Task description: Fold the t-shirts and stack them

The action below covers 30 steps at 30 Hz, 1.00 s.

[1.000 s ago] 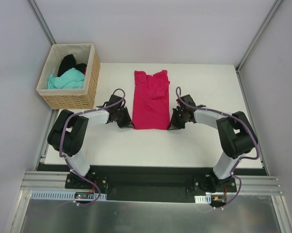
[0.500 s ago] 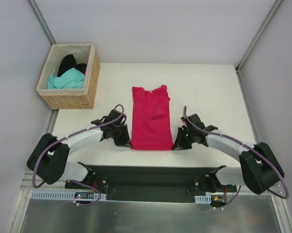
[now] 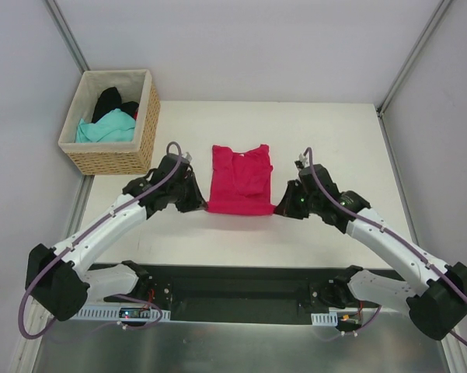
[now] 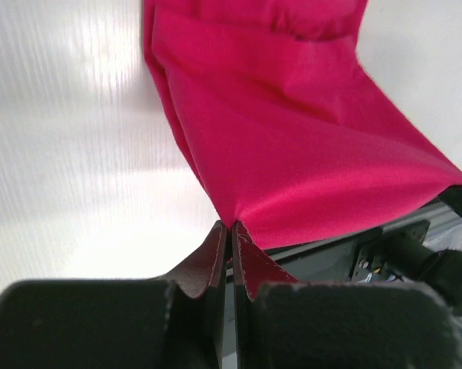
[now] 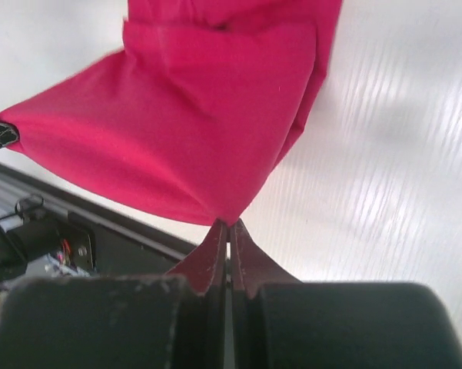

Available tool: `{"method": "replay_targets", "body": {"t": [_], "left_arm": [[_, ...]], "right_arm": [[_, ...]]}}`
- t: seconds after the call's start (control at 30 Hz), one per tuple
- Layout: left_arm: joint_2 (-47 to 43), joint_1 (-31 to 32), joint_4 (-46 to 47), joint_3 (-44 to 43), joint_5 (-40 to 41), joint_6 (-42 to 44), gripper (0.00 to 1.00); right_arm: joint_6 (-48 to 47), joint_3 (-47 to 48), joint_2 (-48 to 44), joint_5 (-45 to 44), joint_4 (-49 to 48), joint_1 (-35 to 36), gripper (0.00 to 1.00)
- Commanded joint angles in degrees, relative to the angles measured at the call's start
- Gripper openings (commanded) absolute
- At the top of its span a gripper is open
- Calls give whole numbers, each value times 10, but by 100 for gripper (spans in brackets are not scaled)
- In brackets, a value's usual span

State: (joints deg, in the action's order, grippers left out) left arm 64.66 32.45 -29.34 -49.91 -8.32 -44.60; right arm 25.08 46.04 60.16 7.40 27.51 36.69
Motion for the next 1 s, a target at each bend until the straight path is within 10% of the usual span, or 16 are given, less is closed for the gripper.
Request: {"method": "replay_targets", "body": {"t": [0.0,0.97], "left_arm": [[48,-30,-27,-71,70,36,0],[385,-106,101,-346,85,123,0]], "right_arm": [[-42,76,22,-114,34,-5,0],[-159,353,406,43,-74,-152,0]]}}
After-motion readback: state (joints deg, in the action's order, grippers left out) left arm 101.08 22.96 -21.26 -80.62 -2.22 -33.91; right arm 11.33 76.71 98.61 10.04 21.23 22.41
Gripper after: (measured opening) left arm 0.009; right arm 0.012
